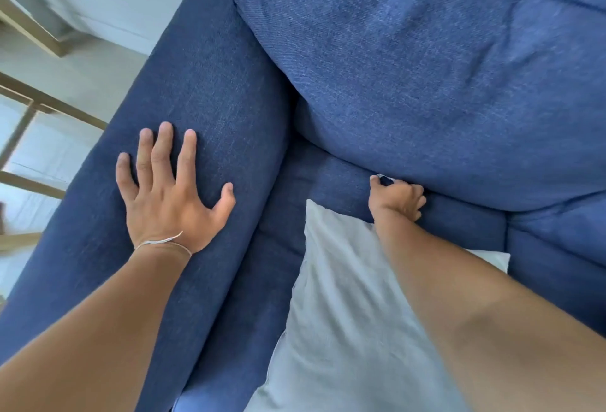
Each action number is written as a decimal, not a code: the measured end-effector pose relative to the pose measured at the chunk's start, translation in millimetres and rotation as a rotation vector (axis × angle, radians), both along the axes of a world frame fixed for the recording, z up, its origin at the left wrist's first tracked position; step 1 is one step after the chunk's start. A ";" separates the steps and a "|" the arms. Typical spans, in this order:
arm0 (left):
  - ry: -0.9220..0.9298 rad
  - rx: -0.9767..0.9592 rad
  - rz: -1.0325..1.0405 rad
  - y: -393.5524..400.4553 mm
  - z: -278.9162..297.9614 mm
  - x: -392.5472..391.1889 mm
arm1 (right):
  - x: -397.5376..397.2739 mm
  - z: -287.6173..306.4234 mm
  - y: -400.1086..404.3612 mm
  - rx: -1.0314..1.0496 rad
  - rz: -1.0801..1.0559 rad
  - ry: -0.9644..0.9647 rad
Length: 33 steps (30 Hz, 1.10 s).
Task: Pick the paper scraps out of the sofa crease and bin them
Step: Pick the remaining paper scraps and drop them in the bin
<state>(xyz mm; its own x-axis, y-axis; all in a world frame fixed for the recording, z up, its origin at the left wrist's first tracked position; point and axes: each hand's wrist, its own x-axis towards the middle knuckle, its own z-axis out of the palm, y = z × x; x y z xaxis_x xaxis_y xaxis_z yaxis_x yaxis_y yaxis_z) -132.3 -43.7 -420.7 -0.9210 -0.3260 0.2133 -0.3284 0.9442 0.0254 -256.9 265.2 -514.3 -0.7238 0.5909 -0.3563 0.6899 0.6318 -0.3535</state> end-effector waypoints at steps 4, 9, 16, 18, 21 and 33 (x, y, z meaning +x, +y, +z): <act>0.027 -0.018 -0.006 -1.3 -2.4 -1.2 | -11.0 -2.1 -0.6 -0.030 -0.188 0.010; 0.048 -0.047 -0.014 -2.6 -6.9 -3.7 | -20.3 -6.0 4.8 -0.032 -0.233 -0.024; 0.039 -0.055 -0.023 -5.0 -8.9 -3.9 | -19.1 -8.7 9.5 -0.078 -0.180 -0.049; 0.029 -0.045 -0.019 -4.6 -8.2 -4.2 | -14.5 -3.2 9.9 -0.111 -0.177 -0.036; 0.021 -0.021 -0.018 -4.1 -6.2 -3.6 | -6.3 8.0 8.2 -0.187 -0.101 0.009; -0.067 0.160 -0.073 3.2 22.5 40.3 | 108.0 76.4 -39.7 -0.441 0.375 0.326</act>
<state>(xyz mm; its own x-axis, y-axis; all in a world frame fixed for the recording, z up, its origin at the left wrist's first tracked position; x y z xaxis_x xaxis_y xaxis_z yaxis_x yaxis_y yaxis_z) -92.0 -40.5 -398.2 -0.9539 -0.2826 0.1016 -0.2650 0.9513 0.1578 -148.9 225.5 -438.0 -0.9638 0.1264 -0.2349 0.2650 0.5564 -0.7875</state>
